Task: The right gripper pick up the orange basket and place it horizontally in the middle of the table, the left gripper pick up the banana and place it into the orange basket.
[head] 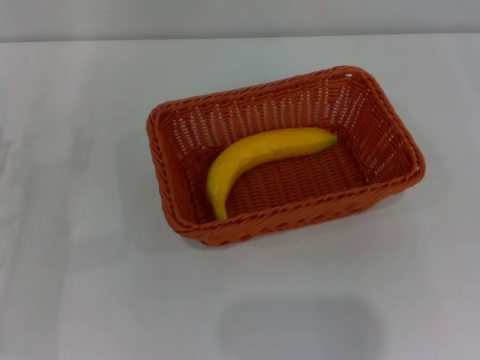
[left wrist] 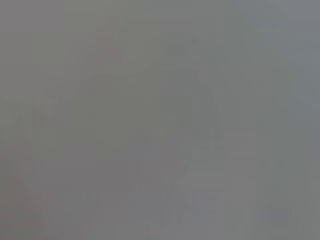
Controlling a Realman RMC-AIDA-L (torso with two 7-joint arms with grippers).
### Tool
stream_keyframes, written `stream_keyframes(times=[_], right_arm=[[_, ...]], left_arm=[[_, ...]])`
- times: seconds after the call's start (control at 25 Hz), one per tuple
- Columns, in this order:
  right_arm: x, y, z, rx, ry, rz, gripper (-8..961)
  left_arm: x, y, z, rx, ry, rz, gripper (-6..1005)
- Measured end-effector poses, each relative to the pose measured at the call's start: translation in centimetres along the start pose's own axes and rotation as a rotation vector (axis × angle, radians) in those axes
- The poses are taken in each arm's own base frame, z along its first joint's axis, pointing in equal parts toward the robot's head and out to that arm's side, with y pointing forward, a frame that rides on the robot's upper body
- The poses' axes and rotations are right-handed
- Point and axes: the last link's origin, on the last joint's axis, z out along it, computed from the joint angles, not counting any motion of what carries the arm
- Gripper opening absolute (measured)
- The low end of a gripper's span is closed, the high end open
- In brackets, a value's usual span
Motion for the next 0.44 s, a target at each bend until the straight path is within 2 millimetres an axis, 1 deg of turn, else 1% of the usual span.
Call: stream_keyframes(times=[0.44], right_arm=[[0.6,0.72,0.24,-0.024,0.018,0.006,869]], left_arm=[[0.02,0.2,0.0,-0.013,0.002,-0.001,875]])
